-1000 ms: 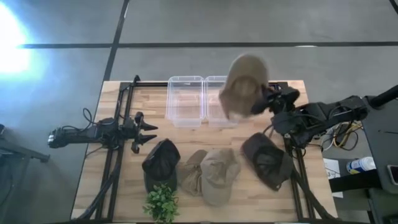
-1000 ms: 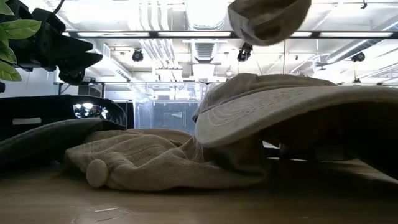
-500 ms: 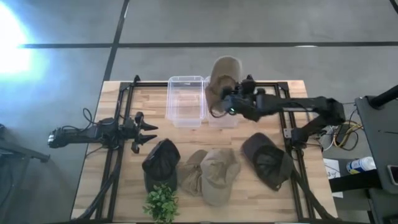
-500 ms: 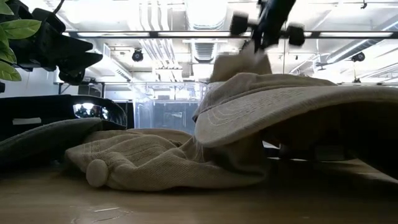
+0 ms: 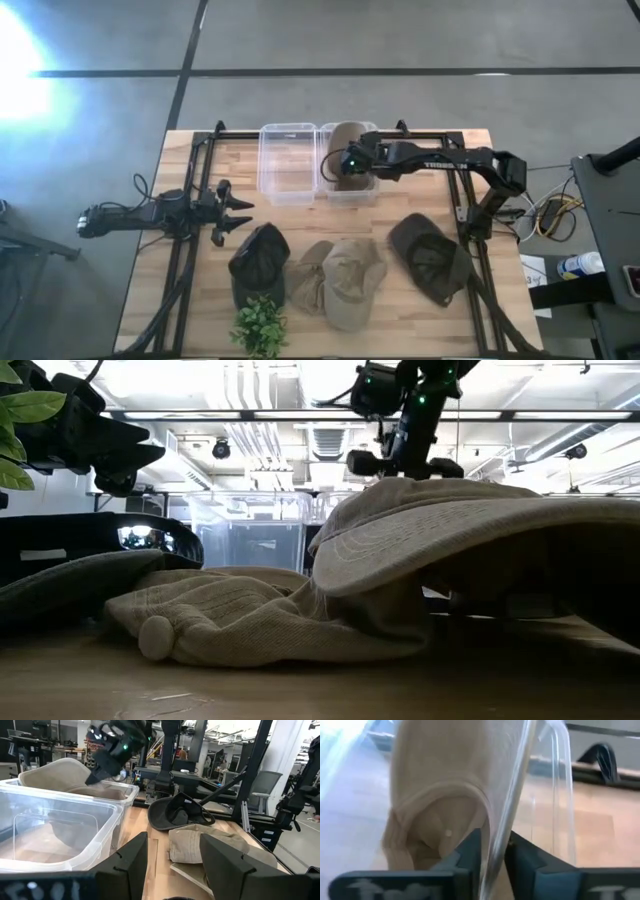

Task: Pick & Place hat
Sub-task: Put the right brown cap into the right transparent bin, then put the left black cap into the left transparent bin

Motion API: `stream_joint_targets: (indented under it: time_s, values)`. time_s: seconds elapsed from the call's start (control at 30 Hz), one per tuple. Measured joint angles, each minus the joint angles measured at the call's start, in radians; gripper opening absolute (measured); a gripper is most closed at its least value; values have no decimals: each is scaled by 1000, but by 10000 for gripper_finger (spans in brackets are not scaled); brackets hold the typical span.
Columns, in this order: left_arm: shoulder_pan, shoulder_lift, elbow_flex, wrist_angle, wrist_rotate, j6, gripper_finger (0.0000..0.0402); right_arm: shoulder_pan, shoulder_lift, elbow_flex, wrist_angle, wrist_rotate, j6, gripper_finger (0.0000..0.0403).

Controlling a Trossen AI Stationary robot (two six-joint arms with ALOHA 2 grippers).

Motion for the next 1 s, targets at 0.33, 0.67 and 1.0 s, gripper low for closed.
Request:
stream_joint_targets:
  time_s: [0.33,0.67,1.0]
  values:
    - [-1,0,0,42,5,-114,174,95,-148,122,83,109,-409,159]
    - [-2,2,0,201,-11,-1296,174,177,-201,163,70,69,-470,167]
    - [0,10,12,290,-231,-1379,174,179,-182,157,25,69,-465,168]
